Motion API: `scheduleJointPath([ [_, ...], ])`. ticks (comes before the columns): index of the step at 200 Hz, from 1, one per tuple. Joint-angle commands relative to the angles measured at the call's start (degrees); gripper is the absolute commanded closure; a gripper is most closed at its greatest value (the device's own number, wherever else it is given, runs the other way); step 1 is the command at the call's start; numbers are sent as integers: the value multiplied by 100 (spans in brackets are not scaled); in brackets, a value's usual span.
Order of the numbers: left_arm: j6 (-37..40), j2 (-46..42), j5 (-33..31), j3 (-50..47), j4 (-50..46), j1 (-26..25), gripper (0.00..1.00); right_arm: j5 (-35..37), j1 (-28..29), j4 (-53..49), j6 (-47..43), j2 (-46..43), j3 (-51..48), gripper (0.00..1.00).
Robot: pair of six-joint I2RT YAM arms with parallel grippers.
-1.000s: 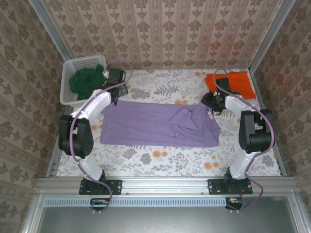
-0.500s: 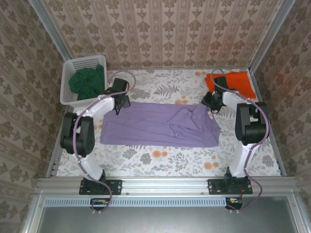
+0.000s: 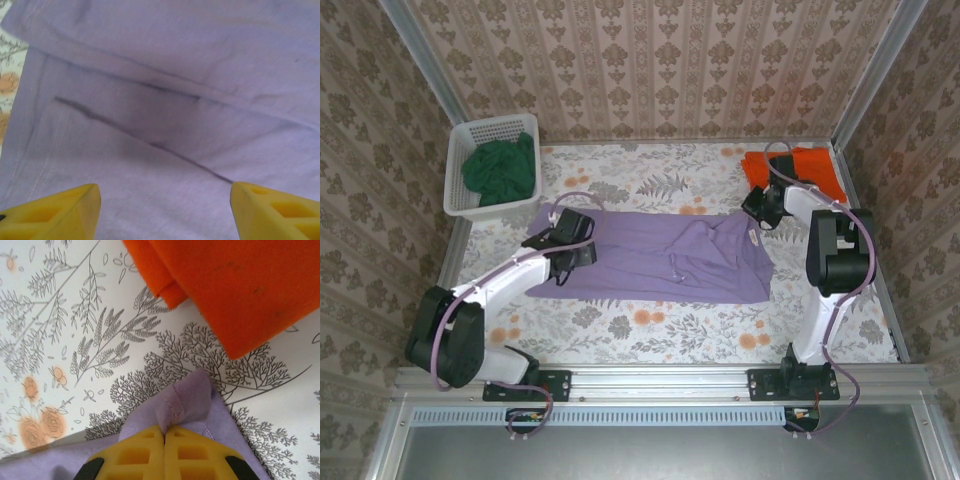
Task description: Fold and stack the t-shirts
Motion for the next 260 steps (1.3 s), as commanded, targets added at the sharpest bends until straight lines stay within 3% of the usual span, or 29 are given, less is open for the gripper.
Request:
scheduleJointPath([
  [1, -168, -42, 96, -141, 160, 36, 31, -516, -112, 176, 559, 211, 343, 94],
  [35, -203, 116, 249, -475, 373, 35, 31, -393, -214, 9, 739, 409, 632, 93],
  [80, -330, 64, -7, -872, 345, 58, 29, -360, -434, -57, 775, 511, 794, 87],
  [125, -298, -349, 57, -820, 290, 181, 25, -358, -570, -80, 857, 98, 646, 55],
  [143, -160, -506, 223, -633, 163, 182, 24, -353, -568, 183, 819, -625, 65, 51],
  [195, 197, -340, 768, -193, 77, -64, 29, -255, -381, 84, 902, -2844, -2487, 60],
  [234, 219, 406, 1068, 2, 154, -123, 33, -270, 129, -189, 792, -3670, -3408, 68],
  [260, 159, 801, 960, 75, 237, -105, 34, 161, 447, -204, 975, -3607, -3561, 79],
])
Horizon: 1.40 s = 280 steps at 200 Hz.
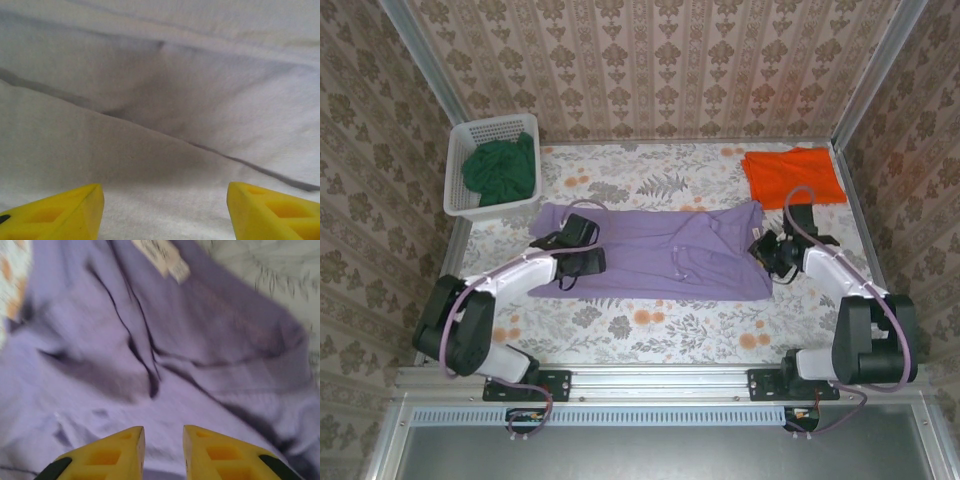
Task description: Fold and stack the t-shirts
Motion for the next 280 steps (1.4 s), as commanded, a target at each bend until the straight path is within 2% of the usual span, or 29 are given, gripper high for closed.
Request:
scheduleJointPath([
  [1, 71, 282, 38, 165, 1, -8, 33, 396, 248, -125, 154, -47, -93, 79],
  [29, 9, 635, -8, 176, -58, -21, 35, 818, 536, -733, 506, 465, 124, 85],
  [64, -63, 554, -107, -162, -23, -98, 35, 896, 643, -541, 1488, 572, -417, 86],
  [126, -292, 308, -211, -580, -132, -621, 34, 1860, 662, -1372, 2963, -390, -971, 86],
  [173, -843, 172, -242, -756, -149, -1343, 33, 2011, 183, -2074, 3059, -499, -932, 86],
  [216, -1322, -363, -90, -767, -263, -1797, 31, 1955, -277, -2096, 2839, -834, -1063, 85],
  [231, -1267, -687, -110, -635, -470, -1639, 28, 2001, -353, -2232, 2816, -982, -1024, 84],
  [246, -1045, -980, -24, -430, -648, -1226, 27, 2022, -362, -2193, 2802, -1293, -1074, 80],
  [265, -617, -1160, 244, -17, -798, -384, 27, 2037, -366, -2037, 2684, -1848, -1115, 75],
  [280, -330, -1107, 167, 402, -842, 238, 26, 2023, -367, -1602, 2355, -2351, -1134, 70],
])
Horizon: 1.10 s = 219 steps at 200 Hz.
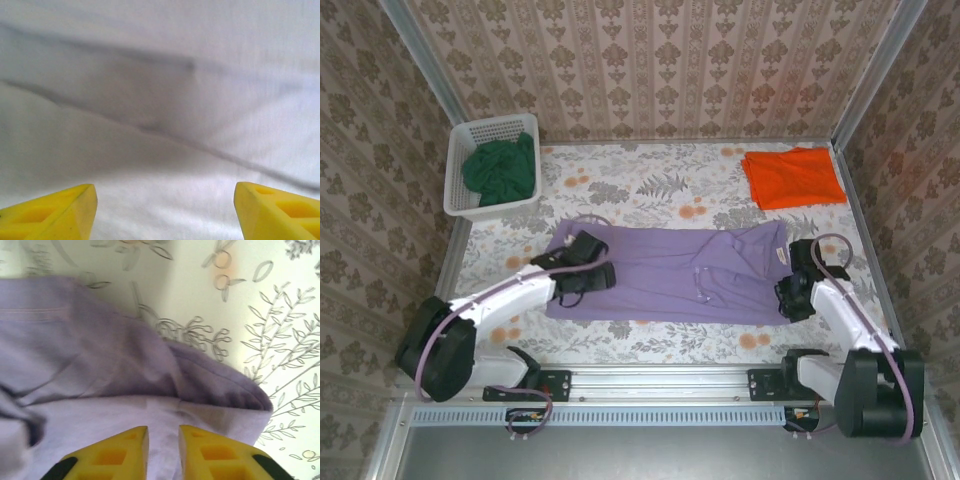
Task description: Fold and stack the t-shirts
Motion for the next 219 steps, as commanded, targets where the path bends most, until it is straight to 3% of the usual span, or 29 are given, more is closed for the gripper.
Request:
scheduleJointPath([
  [1, 524, -81, 85, 676, -286, 815, 26, 170, -23, 339, -434, -688, -67, 70],
  [9, 633, 40, 137, 926, -269, 1174, 27, 170, -21, 610, -601, -902, -79, 67],
  [19, 765, 295, 144, 1244, -211, 1447, 27, 149, -22, 1054, -938, -1057, -68, 50],
  [38, 1016, 1010, 128, 1946, -203, 1802, 31, 104, -22, 2026, -1579, -918, 47, 35],
  [57, 1163, 1766, 436, 2448, -59, 2091, 34, 10, -23, 2404, -2177, -145, 552, 33],
  [111, 1775, 3481, 202, 3549, -267, 2317, 39, -701, 12, 2175, -2965, 2485, 2291, 39],
  [150, 1902, 3792, 142, 3579, -118, 2482, 41, -533, 25, 2149, -3243, 3130, 2700, 37],
  [219, 1903, 4032, 340, 3578, 34, 2592, 60, -443, 69, 1792, -3551, 4036, 3354, 38],
])
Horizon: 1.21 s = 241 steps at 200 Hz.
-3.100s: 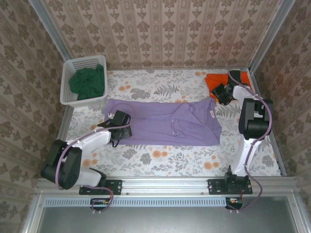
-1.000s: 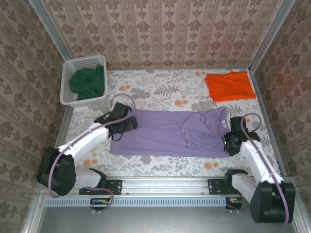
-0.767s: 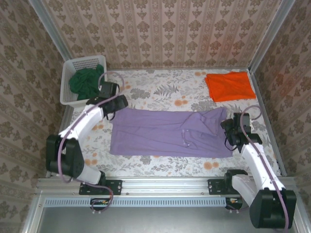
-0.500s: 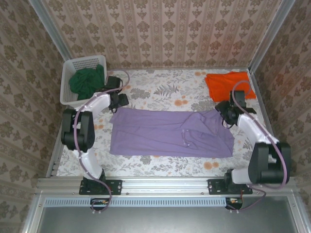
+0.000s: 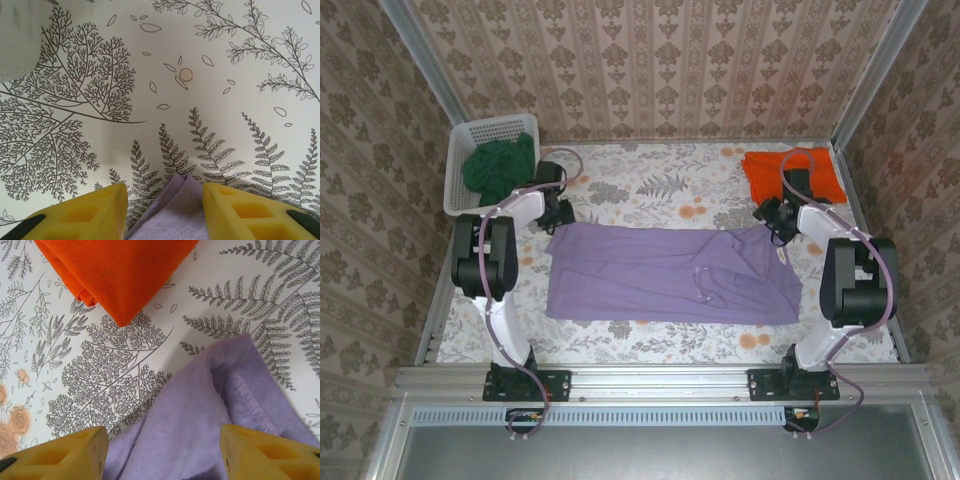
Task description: Fold and stack the t-shirts
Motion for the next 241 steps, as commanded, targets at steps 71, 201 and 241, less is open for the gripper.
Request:
scheduleJointPath([
  [71, 95, 312, 201, 117, 183, 153, 92, 200, 84, -512, -428, 632, 511, 40],
  [201, -510, -613, -886, -897, 676, 230, 100, 148, -229, -581, -83, 948, 870, 100],
  [241, -368, -649, -268, -805, 747, 235, 88, -222, -337, -521, -15, 939, 880, 100],
])
